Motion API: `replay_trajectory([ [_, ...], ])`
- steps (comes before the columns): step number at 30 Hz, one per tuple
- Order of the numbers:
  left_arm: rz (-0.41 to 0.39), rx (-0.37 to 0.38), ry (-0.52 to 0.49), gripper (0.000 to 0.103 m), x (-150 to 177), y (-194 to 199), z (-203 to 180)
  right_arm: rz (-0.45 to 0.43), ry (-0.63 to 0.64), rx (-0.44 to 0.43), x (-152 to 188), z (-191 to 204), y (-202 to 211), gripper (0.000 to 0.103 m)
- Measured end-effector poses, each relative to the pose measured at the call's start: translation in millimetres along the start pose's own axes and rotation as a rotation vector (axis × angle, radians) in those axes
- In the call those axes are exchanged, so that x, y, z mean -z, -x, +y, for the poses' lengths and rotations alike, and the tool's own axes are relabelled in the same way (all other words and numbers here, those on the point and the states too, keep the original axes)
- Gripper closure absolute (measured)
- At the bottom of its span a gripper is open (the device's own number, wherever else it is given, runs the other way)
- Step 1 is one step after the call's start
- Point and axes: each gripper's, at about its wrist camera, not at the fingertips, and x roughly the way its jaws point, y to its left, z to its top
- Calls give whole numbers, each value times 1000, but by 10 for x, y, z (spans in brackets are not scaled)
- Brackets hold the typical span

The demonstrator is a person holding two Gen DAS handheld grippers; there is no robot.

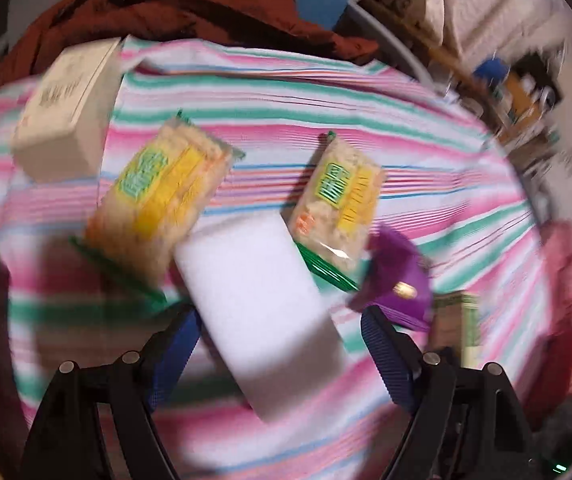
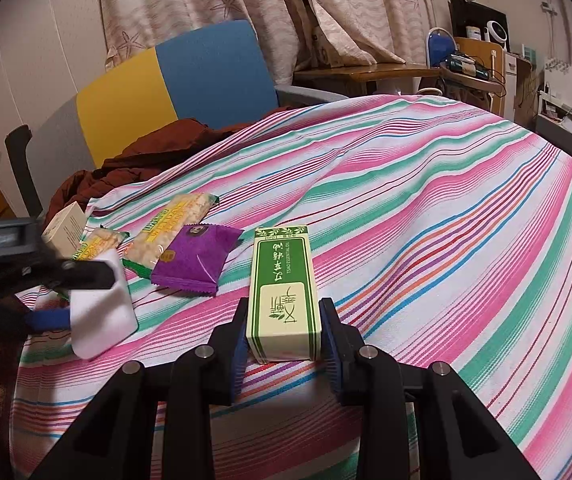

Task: Organize objects
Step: 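Grasp the white eraser block with the left tool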

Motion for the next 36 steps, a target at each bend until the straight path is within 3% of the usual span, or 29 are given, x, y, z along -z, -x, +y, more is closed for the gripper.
replay_trajectory([
  [3,-1,-104,-107,19,-11,-70,-107,-1,-1,0,2,-4,4,70],
  [7,-78,-119,-179,21,143,-46,-119,-2,-3,-2,5,-6,1,70],
  [9,-137,-95,-203,25,271,-1,-94,-3,0,1,6,-2,1,70],
  [18,-268,-41,-239,34,581,118,17,-45,28,18,11,52,72,72],
  [27,-292,-23,-208,39,828,285,99,-75,79,64,5,152,119,72],
  [31,-276,71,-169,39,974,430,167,-104,108,81,18,212,182,72],
  [36,-317,124,-224,39,1252,700,129,-138,139,104,24,275,258,72],
])
